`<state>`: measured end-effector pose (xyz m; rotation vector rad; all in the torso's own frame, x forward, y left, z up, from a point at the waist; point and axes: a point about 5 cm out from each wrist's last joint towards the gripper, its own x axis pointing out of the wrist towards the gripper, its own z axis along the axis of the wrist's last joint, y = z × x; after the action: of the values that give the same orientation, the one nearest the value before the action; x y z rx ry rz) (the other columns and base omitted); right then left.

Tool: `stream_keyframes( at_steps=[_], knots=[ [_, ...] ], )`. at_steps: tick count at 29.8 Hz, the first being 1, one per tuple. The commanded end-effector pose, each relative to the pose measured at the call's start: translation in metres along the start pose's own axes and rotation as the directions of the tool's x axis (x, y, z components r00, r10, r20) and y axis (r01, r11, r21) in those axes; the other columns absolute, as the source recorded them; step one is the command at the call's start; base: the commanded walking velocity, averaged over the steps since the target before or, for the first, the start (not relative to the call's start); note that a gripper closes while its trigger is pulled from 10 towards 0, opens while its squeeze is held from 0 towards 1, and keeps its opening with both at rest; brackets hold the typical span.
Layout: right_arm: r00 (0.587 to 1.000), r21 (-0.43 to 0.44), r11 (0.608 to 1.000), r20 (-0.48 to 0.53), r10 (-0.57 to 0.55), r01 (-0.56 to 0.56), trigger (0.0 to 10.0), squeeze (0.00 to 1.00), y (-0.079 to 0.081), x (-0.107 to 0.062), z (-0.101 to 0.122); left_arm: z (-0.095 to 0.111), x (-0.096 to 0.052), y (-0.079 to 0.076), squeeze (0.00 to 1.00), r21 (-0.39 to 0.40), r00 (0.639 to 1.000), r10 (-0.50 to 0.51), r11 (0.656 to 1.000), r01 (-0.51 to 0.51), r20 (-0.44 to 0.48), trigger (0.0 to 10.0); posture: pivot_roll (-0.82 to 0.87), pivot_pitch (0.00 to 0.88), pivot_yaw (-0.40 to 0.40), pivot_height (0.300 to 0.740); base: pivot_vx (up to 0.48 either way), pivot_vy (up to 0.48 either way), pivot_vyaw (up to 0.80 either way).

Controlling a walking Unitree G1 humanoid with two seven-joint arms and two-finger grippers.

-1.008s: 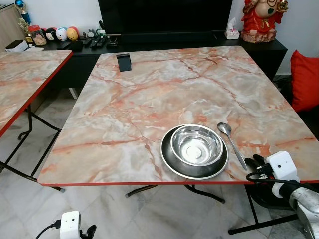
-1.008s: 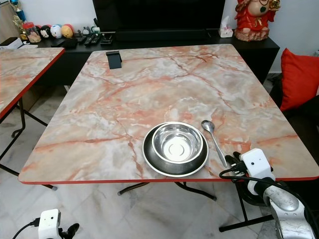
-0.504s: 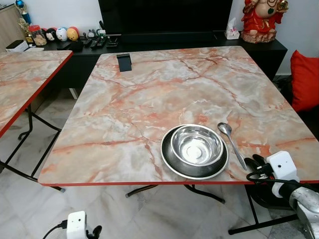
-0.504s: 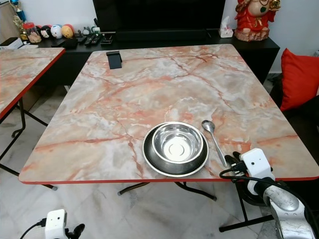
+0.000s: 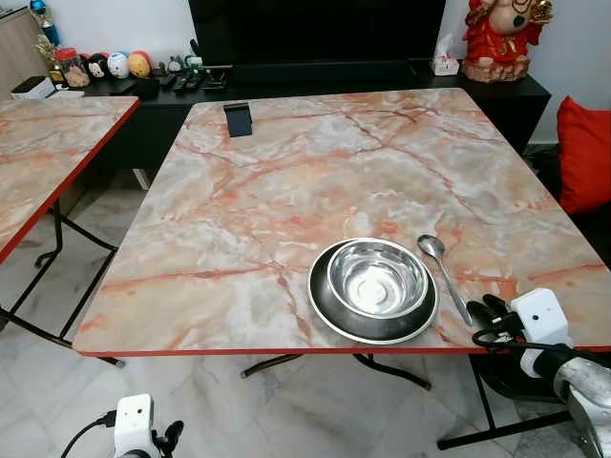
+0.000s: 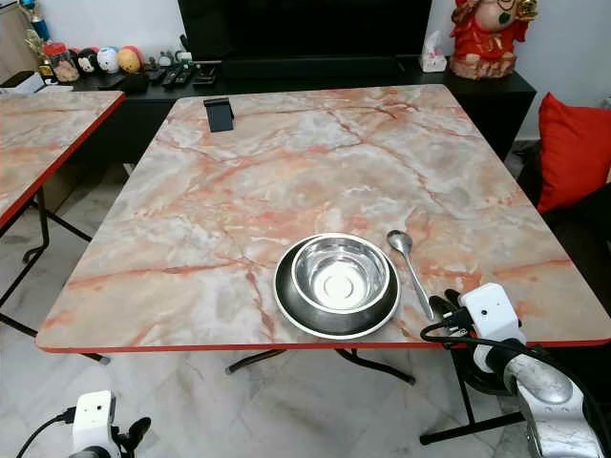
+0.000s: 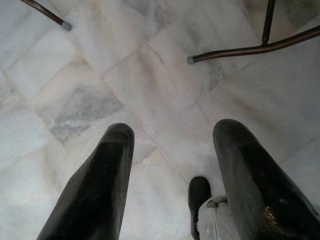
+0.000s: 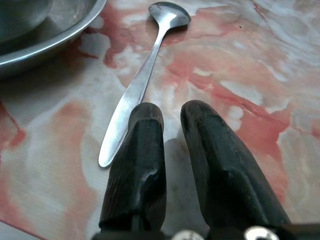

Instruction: Setting the table

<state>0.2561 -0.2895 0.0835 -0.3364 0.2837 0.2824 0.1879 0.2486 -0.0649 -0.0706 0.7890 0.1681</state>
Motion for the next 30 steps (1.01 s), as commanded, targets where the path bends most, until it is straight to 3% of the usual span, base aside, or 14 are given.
stream_keyframes(
  at_steps=[1, 7, 24, 30],
  knots=[
    [1.0, -0.01, 1.0, 0.02, 0.02, -0.019, 10.0, 0.0, 0.003, 0.002, 0.005, -0.007, -0.002, -0.003, 0.0, 0.007, 1.0, 0.001, 1.0, -0.001, -0.013, 10.0, -0.15, 0.0, 0.071, 0.707, 0.0, 0.0, 0.0],
    [1.0, -0.011, 1.0, 0.02, 0.023, -0.023, 10.0, 0.0, 0.004, 0.002, 0.005, -0.013, -0.002, -0.007, 0.0, 0.007, 1.0, -0.001, 1.0, 0.002, -0.03, 10.0, -0.15, 0.0, 0.072, 0.707, 0.0, 0.0, 0.0],
    [0.998, -0.006, 0.998, 0.028, 0.065, -0.065, 10.0, 0.0, 0.011, 0.005, 0.006, -0.02, -0.008, 0.009, 0.0, 0.004, 0.999, 0.015, 1.0, -0.014, -0.039, 10.0, -0.15, 0.0, 0.073, 0.707, 0.0, 0.0, 0.0],
    [0.998, -0.011, 0.998, 0.021, 0.055, -0.055, 10.0, 0.0, 0.009, 0.004, 0.005, -0.017, -0.004, -0.007, 0.0, 0.007, 0.999, 0.0, 1.0, 0.001, -0.039, 10.0, -0.15, 0.0, 0.071, 0.707, 0.0, 0.0, 0.0]
  ],
)
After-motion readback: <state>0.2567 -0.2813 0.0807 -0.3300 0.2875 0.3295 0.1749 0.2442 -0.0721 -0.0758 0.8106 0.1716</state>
